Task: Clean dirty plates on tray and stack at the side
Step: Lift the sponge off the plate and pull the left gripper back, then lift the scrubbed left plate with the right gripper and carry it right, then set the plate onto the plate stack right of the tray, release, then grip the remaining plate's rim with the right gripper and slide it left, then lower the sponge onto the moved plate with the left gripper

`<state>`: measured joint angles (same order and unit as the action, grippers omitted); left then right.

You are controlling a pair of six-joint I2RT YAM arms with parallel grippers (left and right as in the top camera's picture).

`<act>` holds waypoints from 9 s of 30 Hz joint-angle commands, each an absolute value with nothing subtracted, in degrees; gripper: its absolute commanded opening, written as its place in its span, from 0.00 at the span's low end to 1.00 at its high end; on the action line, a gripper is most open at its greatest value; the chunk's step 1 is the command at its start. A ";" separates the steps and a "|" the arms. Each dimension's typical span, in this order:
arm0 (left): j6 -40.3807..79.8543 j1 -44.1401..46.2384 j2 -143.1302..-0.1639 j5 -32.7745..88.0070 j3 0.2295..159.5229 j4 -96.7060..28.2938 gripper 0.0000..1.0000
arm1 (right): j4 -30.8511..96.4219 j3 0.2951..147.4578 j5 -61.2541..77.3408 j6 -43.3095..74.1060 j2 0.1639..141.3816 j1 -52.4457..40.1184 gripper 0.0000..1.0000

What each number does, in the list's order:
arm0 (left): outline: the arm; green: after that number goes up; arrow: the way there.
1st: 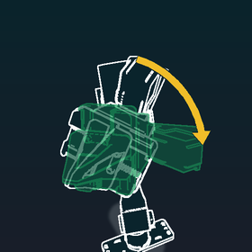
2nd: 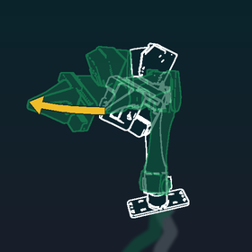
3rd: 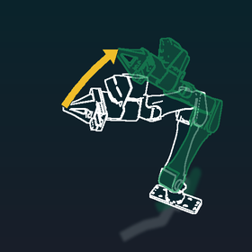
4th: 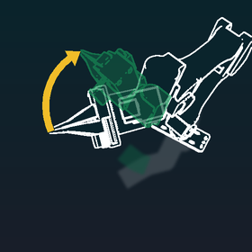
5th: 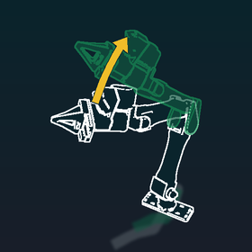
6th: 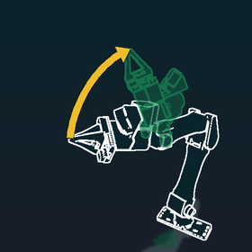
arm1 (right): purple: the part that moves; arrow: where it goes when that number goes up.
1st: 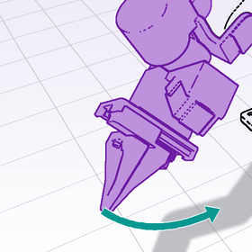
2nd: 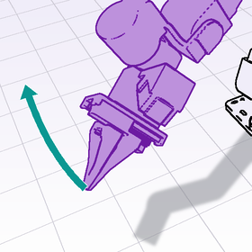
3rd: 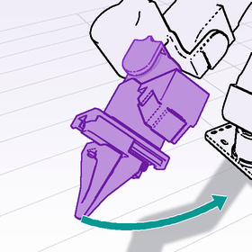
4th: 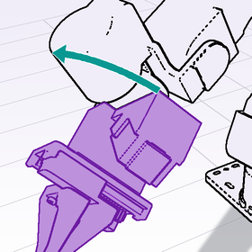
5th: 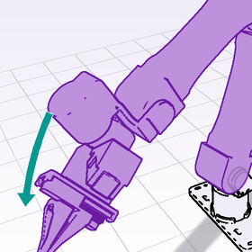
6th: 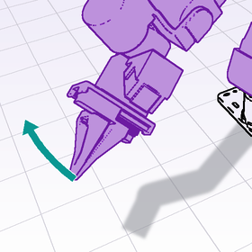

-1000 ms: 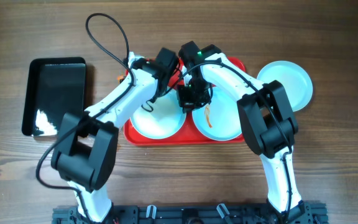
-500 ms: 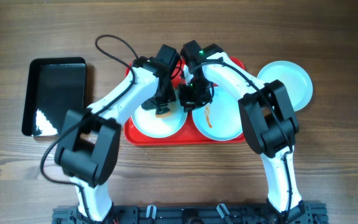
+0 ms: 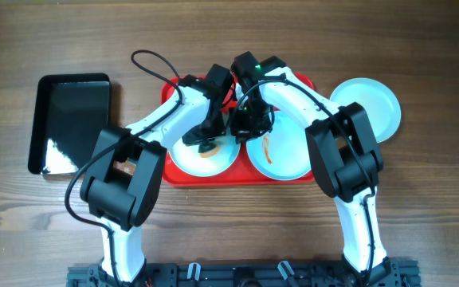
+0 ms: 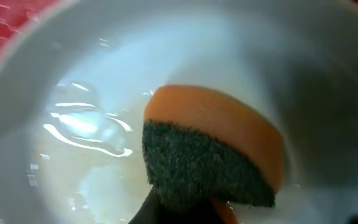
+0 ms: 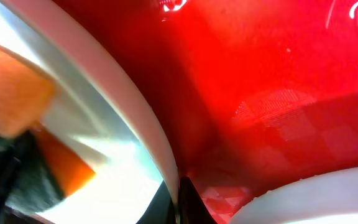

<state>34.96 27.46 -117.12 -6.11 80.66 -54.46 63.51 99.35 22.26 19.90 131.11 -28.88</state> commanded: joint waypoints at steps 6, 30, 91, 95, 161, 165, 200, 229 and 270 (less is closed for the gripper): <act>31.75 23.75 -119.07 -22.31 73.47 -54.52 0.04 | 63.75 98.45 19.29 19.88 130.61 -28.91 0.04; 38.20 20.71 -104.14 -22.57 87.81 -68.86 0.04 | 67.96 108.95 18.74 22.24 127.44 -28.88 0.04; 37.78 19.20 -100.84 -6.66 87.33 -76.31 0.04 | 74.24 112.51 -50.76 24.05 110.30 -45.98 0.05; 37.80 19.20 -100.84 -6.66 87.33 -76.25 0.04 | 78.50 112.64 -48.23 33.47 108.29 -44.77 0.04; 37.80 19.27 -100.84 -6.61 87.33 -73.06 0.04 | 49.87 72.84 31.48 13.41 98.06 14.68 0.73; 37.80 19.27 -100.84 -6.61 87.33 -73.06 0.04 | 51.05 72.75 24.62 13.74 98.06 6.63 0.59; 37.82 19.27 -100.92 -4.64 87.33 -72.40 0.04 | 47.72 62.37 7.53 18.22 98.13 -8.10 0.46; 37.80 19.38 -100.92 -4.05 87.33 -71.72 0.04 | 42.41 56.71 12.10 18.22 98.15 -8.10 0.38; 37.80 19.44 -100.95 -3.64 87.33 -71.11 0.04 | 32.51 60.42 18.59 25.02 98.17 -17.08 0.48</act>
